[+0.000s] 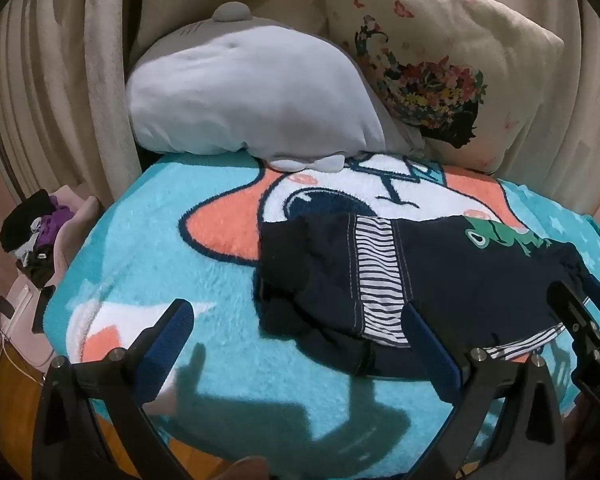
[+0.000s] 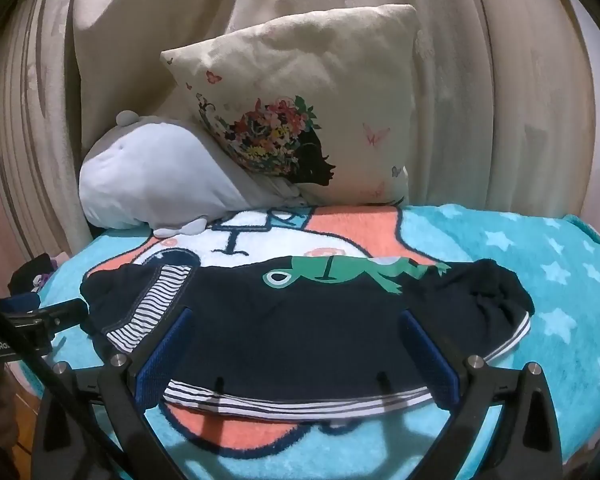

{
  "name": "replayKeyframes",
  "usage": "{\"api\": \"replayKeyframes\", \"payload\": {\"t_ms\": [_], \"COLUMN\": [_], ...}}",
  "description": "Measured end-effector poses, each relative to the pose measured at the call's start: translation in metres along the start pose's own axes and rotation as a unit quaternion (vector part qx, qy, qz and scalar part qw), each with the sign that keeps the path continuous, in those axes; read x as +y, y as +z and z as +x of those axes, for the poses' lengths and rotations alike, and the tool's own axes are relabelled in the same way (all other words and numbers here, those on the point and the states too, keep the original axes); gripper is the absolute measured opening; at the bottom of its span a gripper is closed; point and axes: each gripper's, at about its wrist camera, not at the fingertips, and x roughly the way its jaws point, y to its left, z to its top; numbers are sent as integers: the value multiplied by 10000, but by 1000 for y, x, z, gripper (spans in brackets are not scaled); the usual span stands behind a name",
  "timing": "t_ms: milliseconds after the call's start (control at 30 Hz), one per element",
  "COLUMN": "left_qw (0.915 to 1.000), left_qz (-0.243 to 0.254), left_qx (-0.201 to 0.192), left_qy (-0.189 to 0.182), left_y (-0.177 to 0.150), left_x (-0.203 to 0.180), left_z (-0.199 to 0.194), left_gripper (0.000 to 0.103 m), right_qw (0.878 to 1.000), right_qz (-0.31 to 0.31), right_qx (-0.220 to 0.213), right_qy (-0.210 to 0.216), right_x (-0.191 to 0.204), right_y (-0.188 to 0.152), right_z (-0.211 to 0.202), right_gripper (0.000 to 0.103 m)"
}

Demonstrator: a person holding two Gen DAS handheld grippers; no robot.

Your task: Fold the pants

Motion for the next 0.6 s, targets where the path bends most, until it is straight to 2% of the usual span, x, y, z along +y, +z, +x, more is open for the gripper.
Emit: {"api": "replayKeyframes", "payload": {"t_ms": [400, 600], "left_qw": [10000, 9998], "left_qz": [3, 101], "left_qx": [-3, -91], "left_qy": [46, 130], "left_y": [-5, 2], "left_x": [3, 10], "left_z": [5, 5], "left_gripper": [103, 103], "right_qw": [10000, 9998], "right_qz": [24, 27], "right_qx": [43, -97], "right_qy": [-6, -172], "right_x": [-4, -22], "right_y": [0, 6], "right_z": [2, -8], "right_gripper": [103, 103]}}
